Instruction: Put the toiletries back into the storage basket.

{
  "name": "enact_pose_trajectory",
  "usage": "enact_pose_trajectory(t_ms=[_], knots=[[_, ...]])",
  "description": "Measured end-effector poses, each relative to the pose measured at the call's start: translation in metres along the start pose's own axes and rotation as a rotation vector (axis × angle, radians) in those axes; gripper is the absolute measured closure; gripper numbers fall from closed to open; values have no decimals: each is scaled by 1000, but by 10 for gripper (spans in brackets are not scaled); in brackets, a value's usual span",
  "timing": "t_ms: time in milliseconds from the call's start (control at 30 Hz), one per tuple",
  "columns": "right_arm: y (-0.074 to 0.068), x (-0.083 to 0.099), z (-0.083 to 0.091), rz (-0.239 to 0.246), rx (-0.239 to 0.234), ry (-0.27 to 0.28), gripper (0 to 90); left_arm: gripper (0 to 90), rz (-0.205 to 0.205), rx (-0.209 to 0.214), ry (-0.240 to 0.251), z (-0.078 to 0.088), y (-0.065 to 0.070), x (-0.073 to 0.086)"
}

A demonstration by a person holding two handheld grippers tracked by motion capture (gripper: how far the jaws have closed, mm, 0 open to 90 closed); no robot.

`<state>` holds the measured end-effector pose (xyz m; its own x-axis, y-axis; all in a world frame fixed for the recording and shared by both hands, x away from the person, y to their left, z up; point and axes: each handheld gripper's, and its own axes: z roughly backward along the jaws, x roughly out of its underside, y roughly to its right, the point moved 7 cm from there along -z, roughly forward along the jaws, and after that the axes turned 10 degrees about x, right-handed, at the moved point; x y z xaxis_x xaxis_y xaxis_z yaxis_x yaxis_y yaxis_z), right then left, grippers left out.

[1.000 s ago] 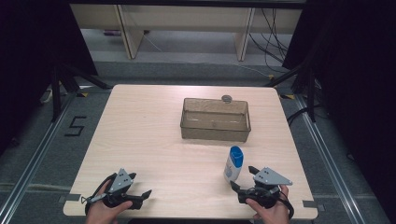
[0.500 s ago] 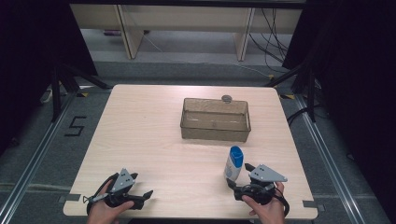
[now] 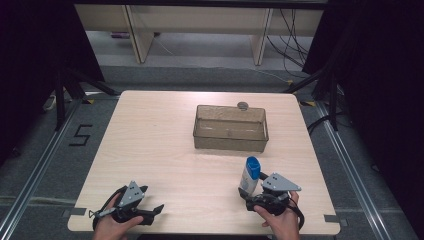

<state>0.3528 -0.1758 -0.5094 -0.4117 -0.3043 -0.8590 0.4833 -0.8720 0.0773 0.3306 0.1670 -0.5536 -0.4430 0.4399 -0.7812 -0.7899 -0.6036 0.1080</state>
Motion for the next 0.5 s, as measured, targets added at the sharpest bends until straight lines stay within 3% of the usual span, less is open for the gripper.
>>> enact_pose_trajectory(t_ms=[33,100,200,233,300,367,500], knots=[[0,0,-1,-15,2,0,164,149,-3,-10,4,1,0,0],[1,-1,-1,0,9,6,164,149,3,-8,15,0,0,-1],[0,-2,-3,2,-5,7,173,149,0,-3,-5,0,-1,1],[0,-3,-3,7,-7,10,187,149,-10,-16,4,-1,-1,0],[0,-3,-2,-1,1,7,195,149,1,-4,18,-1,3,-2],[1,-4,-4,16,1,23,199,149,-25,-13,-12,1,1,-1],[3,-5,-4,-8,6,12,221,149,-14,-4,-7,0,2,0]])
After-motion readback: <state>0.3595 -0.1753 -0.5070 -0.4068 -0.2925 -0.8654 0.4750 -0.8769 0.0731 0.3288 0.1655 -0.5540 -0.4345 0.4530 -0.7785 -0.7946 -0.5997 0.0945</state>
